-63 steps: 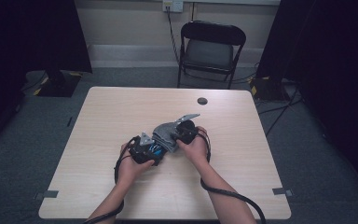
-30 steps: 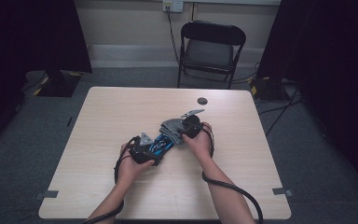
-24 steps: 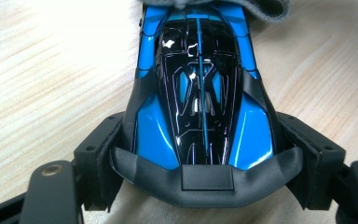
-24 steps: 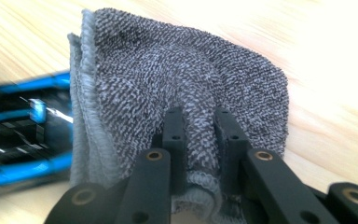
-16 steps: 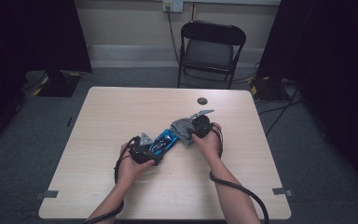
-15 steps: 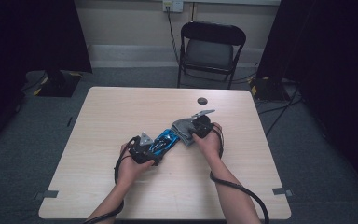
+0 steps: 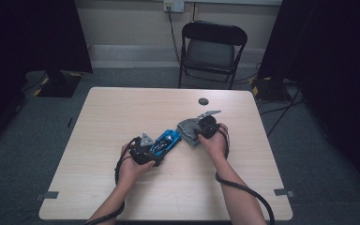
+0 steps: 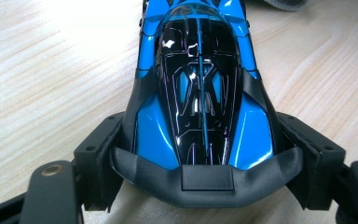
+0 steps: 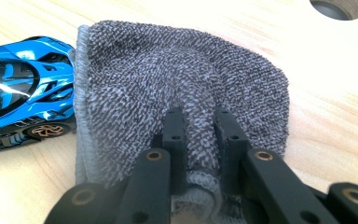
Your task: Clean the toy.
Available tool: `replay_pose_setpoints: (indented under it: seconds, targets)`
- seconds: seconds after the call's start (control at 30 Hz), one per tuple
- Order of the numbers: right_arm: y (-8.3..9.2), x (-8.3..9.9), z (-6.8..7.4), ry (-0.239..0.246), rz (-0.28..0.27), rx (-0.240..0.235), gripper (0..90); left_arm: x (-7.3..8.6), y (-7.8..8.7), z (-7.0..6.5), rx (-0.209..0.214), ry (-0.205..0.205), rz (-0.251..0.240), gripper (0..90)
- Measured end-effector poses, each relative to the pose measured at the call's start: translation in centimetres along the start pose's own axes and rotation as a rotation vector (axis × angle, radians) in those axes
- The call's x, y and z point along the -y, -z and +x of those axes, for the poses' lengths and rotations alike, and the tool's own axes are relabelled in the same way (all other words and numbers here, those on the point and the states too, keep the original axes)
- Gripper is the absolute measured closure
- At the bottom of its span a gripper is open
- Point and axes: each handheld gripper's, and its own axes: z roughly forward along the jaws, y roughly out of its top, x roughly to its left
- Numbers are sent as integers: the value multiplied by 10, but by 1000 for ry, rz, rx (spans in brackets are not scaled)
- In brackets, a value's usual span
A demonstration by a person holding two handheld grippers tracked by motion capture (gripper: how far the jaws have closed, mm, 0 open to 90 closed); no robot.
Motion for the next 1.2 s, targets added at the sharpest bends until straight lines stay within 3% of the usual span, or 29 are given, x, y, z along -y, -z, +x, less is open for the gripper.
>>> replay_pose_setpoints:
  seconds: [0.33, 0.4, 0.53, 0.77, 0.93, 1.2]
  targets:
    - [10, 4, -10, 14, -7, 46, 772, 0, 0, 0, 0, 2, 0, 242]
    - [18, 4, -15, -10, -29, 37, 772, 0, 0, 0, 0, 3, -1, 242]
    - [28, 0, -14, -5, -65, 23, 771, 0, 0, 0, 0, 3, -1, 242]
    - [46, -7, 1, 23, -137, -40, 769, 0, 0, 0, 0, 1, 1, 242]
    - [50, -6, 17, 76, -160, -80, 769, 0, 0, 0, 0, 1, 0, 242]
    - [48, 0, 37, 77, -180, -154, 769, 0, 0, 0, 0, 2, 0, 242]
